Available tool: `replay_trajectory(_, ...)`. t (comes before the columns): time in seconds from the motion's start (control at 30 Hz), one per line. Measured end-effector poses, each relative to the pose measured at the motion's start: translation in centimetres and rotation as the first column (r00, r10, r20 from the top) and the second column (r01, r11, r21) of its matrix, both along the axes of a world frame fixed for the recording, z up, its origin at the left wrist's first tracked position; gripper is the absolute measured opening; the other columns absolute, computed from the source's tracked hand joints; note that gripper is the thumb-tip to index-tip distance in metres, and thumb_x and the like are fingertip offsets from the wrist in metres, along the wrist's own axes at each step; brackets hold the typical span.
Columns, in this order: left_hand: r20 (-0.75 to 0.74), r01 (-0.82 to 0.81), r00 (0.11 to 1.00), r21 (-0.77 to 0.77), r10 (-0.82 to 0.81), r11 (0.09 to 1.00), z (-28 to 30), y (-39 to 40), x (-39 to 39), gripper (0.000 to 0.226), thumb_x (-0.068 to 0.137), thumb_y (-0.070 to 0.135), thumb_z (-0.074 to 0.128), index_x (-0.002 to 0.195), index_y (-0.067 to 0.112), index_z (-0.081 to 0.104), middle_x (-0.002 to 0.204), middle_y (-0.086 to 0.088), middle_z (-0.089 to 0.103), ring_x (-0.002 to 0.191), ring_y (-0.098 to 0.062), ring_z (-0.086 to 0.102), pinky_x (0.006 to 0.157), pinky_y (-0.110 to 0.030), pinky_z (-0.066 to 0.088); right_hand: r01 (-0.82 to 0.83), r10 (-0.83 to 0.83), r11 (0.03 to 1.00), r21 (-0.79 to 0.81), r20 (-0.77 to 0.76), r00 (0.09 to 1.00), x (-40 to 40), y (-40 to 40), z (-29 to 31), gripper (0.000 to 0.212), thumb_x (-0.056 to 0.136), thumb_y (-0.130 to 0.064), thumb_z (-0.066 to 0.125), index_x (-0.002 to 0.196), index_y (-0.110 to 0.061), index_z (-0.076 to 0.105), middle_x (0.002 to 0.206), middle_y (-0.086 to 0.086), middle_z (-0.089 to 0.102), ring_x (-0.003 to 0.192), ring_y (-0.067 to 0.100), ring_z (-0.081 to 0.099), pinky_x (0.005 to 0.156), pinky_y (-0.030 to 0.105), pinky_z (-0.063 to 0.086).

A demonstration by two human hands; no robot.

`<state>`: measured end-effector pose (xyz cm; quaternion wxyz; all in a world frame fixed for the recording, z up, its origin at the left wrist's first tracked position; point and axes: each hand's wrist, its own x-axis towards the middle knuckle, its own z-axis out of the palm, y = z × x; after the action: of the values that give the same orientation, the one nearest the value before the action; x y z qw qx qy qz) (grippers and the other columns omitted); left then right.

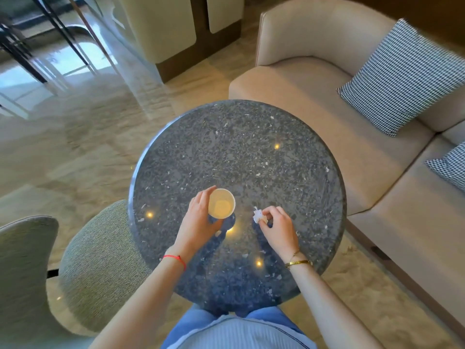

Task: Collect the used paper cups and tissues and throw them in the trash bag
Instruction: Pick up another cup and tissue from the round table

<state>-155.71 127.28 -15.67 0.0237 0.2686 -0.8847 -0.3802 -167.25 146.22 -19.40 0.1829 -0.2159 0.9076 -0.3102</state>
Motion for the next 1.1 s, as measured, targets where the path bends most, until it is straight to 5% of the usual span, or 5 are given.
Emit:
replay_trajectory(0.2, -0.107, -0.092, 0.99, -0.037, 0.088, 0.995, 2.0, 0.0, 6.5, 0.082, 0.074, 0.018, 0.081, 0.143, 0.022, 0.038, 0.136, 0.005, 0.049, 0.129, -0.015, 0.042, 0.101, -0.024, 0.033, -0.089, 0.082, 0.994, -0.065, -0.096, 0.992, 2.8, 0.3, 3.7, 0.01, 0.085, -0.018, 0.066, 0.094, -0.016, 0.062, 0.094, -0.004, 0.055, 0.086, 0.013, 0.054, 0.071, 0.026, 0.048)
replay_trajectory(0.37, -0.182, -0.19, 0.967, -0.062, 0.176, 0.98, 3.7, 0.4, 11.8, 0.084, 0.071, 0.022, 0.084, 0.142, 0.02, 0.04, 0.135, 0.005, 0.052, 0.127, -0.018, 0.048, 0.102, -0.041, 0.045, -0.171, 0.158, 0.982, -0.085, -0.147, 0.977, 5.9, 0.3, 5.6, 0.011, 0.085, -0.019, 0.066, 0.095, -0.016, 0.062, 0.092, -0.003, 0.056, 0.088, 0.013, 0.052, 0.074, 0.024, 0.045)
replay_trajectory(0.53, -0.217, -0.256, 0.949, -0.097, 0.231, 0.962, 5.4, 0.9, 16.5, 0.085, 0.07, 0.033, 0.082, 0.143, 0.025, 0.038, 0.13, 0.017, 0.045, 0.12, -0.013, 0.05, 0.098, -0.034, 0.046, -0.251, 0.232, 0.962, -0.109, -0.164, 0.959, 8.8, 0.0, 6.6, 0.009, 0.084, -0.019, 0.066, 0.092, -0.016, 0.063, 0.091, -0.004, 0.056, 0.089, 0.014, 0.053, 0.079, 0.028, 0.047)
replay_trajectory(0.73, -0.252, -0.391, 0.902, -0.133, 0.35, 0.911, 6.8, 3.4, 21.4, 0.085, 0.073, 0.035, 0.081, 0.144, 0.024, 0.036, 0.137, 0.005, 0.051, 0.119, -0.012, 0.05, 0.095, -0.04, 0.049, -0.389, 0.368, 0.915, -0.106, -0.174, 0.913, 11.2, -0.6, 7.4, 0.009, 0.085, -0.02, 0.066, 0.092, -0.017, 0.062, 0.09, -0.005, 0.055, 0.089, 0.014, 0.051, 0.08, 0.032, 0.047)
replay_trajectory(1.1, -0.308, -0.798, 0.583, -0.041, 0.752, 0.602, 6.2, 16.3, 30.2, 0.085, 0.068, 0.019, 0.085, 0.141, 0.013, 0.043, 0.134, 0.001, 0.053, 0.121, -0.016, 0.052, 0.096, -0.047, 0.049, -0.789, 0.758, 0.611, -0.066, -0.239, 0.607, 15.5, 0.6, 8.3, 0.008, 0.084, -0.018, 0.067, 0.089, -0.017, 0.06, 0.086, -0.006, 0.054, 0.085, 0.013, 0.05, 0.077, 0.026, 0.044)
